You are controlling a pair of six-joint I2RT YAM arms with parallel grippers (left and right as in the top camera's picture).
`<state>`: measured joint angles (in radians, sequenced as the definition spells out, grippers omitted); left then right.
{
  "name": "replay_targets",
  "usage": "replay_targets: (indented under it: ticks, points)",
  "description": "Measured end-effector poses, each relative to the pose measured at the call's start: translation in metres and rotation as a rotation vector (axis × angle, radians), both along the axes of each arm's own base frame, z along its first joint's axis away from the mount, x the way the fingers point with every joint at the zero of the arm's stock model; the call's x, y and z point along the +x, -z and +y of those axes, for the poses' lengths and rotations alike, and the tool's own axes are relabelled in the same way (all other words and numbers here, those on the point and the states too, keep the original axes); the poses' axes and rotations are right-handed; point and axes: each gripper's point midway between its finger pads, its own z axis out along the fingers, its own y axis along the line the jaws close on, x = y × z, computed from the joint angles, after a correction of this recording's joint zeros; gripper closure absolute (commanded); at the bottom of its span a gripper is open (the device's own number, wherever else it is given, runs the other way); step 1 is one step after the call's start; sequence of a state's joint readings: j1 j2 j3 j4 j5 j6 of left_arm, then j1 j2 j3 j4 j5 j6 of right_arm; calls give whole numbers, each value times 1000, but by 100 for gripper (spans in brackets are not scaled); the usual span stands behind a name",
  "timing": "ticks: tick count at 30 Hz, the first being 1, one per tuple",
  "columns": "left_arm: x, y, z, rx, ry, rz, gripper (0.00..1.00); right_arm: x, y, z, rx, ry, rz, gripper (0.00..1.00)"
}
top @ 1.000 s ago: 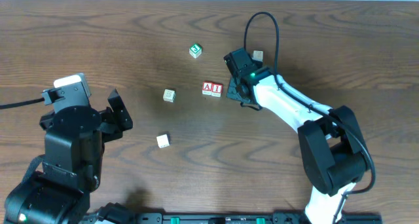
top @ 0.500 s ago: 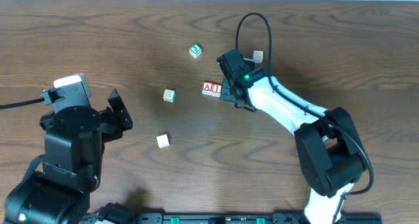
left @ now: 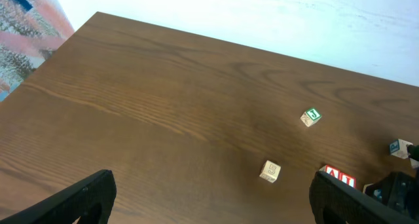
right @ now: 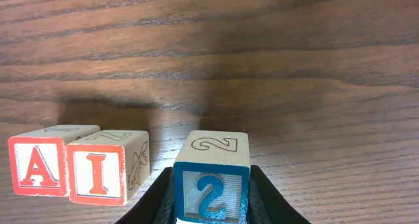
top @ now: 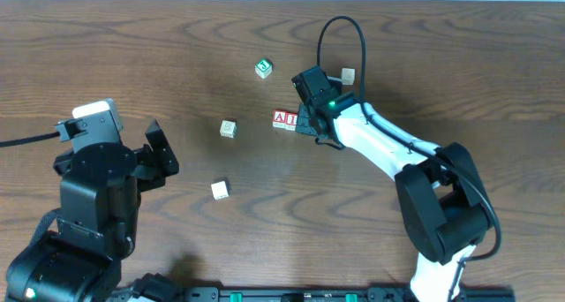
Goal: Spell out Ai2
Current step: 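Lower the '2' block beside the 'I' block and open the right gripper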
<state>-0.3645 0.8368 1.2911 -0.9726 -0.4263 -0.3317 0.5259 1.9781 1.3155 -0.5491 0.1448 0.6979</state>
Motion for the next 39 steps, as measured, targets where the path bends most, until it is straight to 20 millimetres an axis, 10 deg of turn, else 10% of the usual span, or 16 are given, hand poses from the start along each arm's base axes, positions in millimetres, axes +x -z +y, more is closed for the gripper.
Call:
replay_targets:
  ticks: [4,11,39]
  points:
    - [0,0,0,0,0,0,5,0,7,1,0,-2,12,74]
    - [0,0,0,0,0,0,4,1,6,2,4,-9,6,32]
    - [0,0,0,0,0,1,4,2,-21,-59,-209,94,26,44]
